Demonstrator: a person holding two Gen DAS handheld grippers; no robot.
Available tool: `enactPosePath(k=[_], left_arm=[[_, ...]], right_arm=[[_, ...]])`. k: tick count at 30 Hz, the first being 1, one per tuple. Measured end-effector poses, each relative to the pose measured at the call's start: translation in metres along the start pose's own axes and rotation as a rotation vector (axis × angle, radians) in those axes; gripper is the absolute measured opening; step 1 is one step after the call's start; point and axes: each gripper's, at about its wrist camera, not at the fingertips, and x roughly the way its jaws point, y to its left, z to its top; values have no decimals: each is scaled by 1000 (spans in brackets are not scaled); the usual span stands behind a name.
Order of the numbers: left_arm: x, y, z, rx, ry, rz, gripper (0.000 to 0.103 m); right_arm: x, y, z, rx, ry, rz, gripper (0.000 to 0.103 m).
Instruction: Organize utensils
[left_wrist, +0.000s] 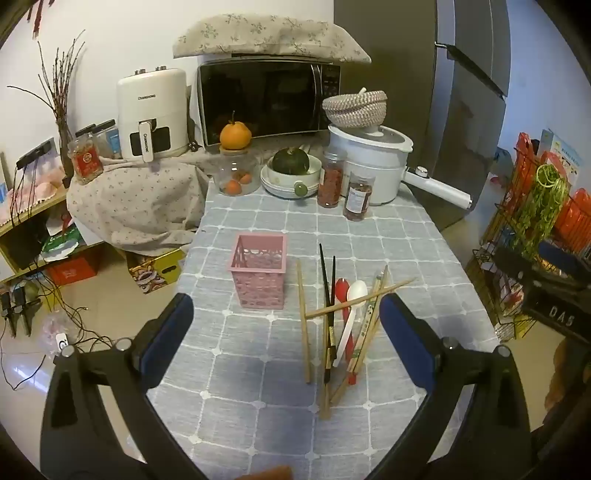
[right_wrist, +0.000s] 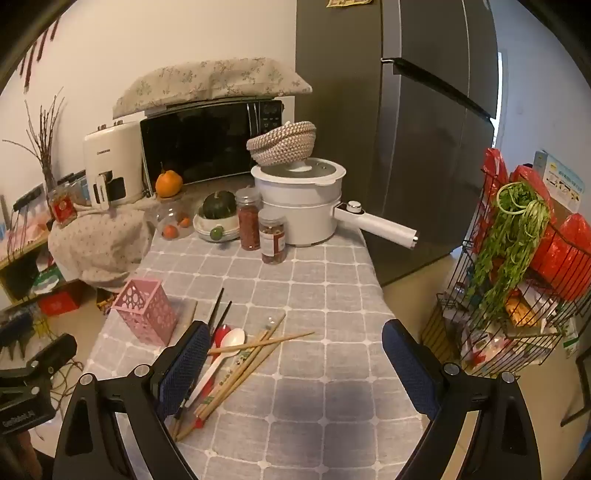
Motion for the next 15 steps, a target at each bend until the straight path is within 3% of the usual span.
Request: enactPosePath(k=[15], left_arm=[[2, 3, -3, -26, 9, -23, 101]], right_arm=[[6, 6, -4, -13, 22, 13, 95]])
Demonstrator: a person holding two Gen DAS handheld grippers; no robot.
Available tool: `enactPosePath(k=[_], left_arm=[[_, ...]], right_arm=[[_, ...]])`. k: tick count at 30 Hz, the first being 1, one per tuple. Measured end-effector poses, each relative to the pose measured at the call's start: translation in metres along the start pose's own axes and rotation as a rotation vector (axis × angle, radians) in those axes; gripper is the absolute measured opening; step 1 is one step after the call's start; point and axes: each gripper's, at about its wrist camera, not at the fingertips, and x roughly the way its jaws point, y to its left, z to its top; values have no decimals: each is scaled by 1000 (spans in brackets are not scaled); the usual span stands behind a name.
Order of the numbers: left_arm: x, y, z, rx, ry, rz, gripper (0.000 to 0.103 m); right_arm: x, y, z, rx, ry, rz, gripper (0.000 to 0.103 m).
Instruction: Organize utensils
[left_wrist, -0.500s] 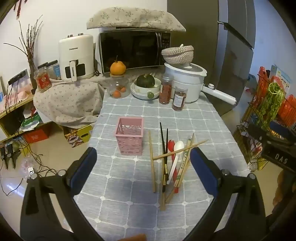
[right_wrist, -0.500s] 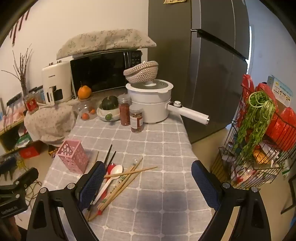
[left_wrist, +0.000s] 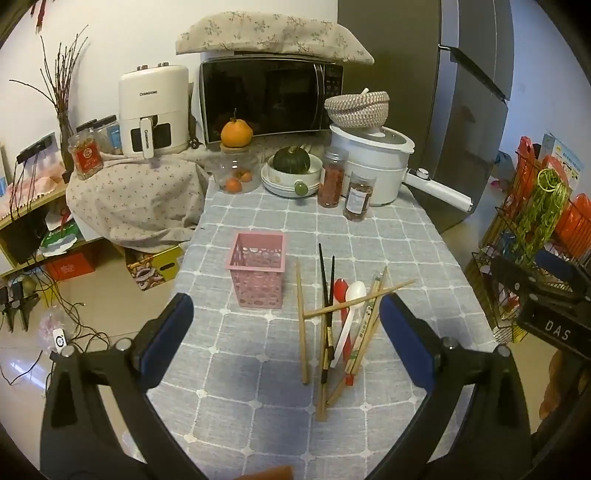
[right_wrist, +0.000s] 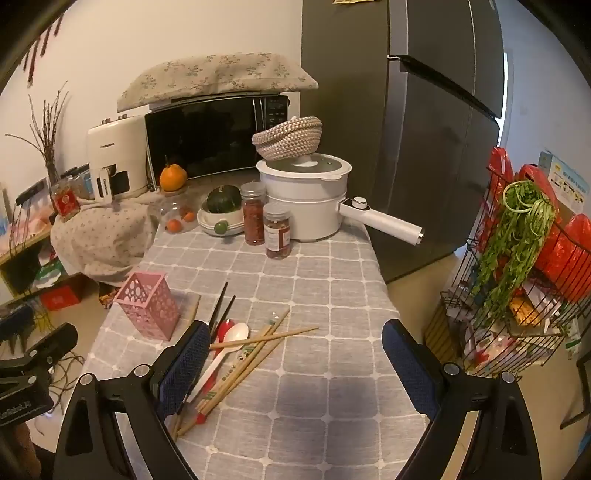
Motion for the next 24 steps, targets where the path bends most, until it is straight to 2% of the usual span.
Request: enactPosePath(k=[24], left_arm=[[2, -4, -2, -6, 2, -8, 101]], right_arm=[[0, -1, 1, 17, 5, 8, 95]])
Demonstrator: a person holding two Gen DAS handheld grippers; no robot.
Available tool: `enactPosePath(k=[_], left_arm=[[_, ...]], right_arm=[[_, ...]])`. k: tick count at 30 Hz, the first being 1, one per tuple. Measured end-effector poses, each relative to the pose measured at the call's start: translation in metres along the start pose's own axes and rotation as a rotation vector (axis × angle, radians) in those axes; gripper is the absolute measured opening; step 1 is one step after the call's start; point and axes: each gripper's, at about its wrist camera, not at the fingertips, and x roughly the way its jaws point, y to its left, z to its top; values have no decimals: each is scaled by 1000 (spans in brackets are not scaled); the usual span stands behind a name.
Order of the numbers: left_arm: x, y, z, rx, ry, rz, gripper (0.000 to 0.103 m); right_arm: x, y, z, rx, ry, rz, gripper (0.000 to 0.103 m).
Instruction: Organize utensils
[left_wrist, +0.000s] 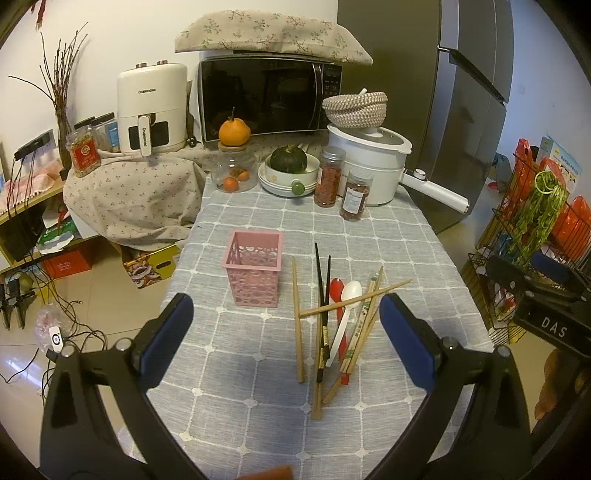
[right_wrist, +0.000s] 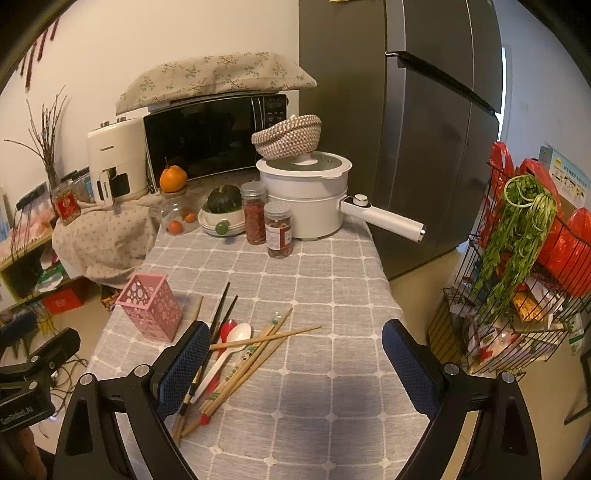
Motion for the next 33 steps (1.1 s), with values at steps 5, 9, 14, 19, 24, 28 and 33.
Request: enactPosePath(k=[5, 9, 14, 19, 24, 28, 33], left_arm=[[0, 0, 0, 0, 1, 0, 101], [0, 0, 0, 0, 1, 0, 101], [0, 0, 0, -1, 1, -1, 101], [0, 0, 1, -1, 1, 0, 101], [-1, 0, 0, -1, 2, 1, 101], [0, 0, 1, 0, 2, 0, 101], [-1, 0, 1, 0, 1, 1, 101]], right_arm=[[0, 0, 0, 0, 1, 0, 95], [0, 0, 0, 2, 1, 2, 95], [0, 0, 0, 2, 2, 3, 95], [0, 2, 0, 2, 4, 5, 95], [2, 1, -1, 3, 4, 6, 95], [2, 3, -2, 5, 7, 8, 95], [2, 2, -3, 7, 9, 11, 95]])
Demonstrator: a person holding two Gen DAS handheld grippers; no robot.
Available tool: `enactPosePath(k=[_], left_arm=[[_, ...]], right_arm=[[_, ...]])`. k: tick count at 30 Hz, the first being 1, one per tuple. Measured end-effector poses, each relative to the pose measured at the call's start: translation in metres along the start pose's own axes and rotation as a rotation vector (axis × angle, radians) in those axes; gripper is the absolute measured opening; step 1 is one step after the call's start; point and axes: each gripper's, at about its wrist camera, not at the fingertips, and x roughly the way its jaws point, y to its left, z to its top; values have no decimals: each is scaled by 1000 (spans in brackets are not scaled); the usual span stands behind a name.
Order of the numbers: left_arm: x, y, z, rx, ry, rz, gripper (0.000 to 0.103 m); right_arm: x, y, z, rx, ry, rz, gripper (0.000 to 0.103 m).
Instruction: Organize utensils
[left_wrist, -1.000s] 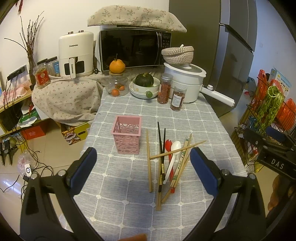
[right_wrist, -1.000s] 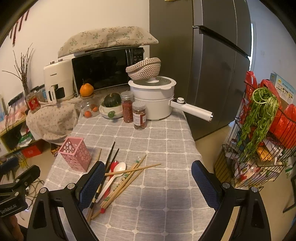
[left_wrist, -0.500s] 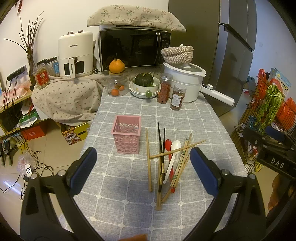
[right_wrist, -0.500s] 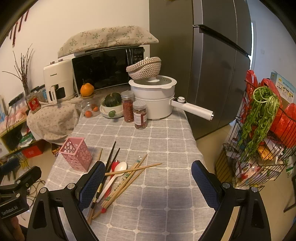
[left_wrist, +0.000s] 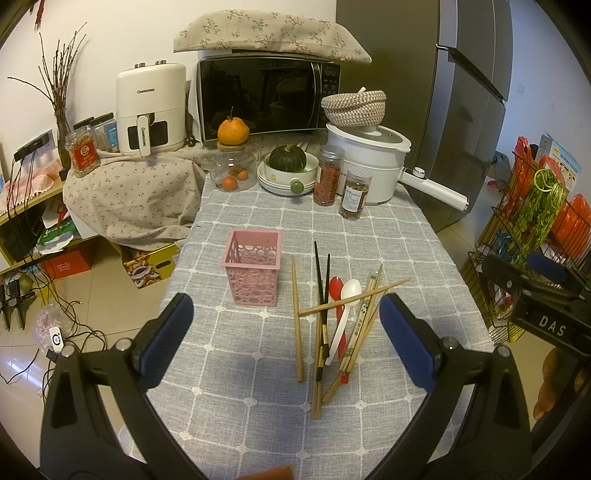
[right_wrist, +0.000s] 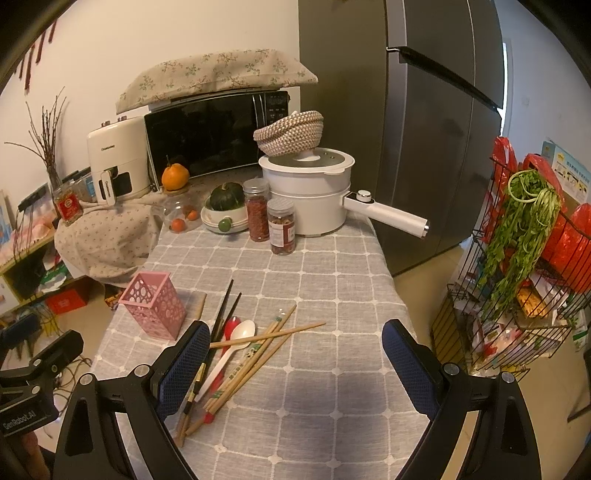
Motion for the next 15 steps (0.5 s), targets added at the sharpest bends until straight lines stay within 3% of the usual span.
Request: enactPosePath(k=[15], left_arm=[[0, 0, 1, 1, 1, 0, 101]], right_arm=[[0, 0, 1, 1, 1, 1, 95]])
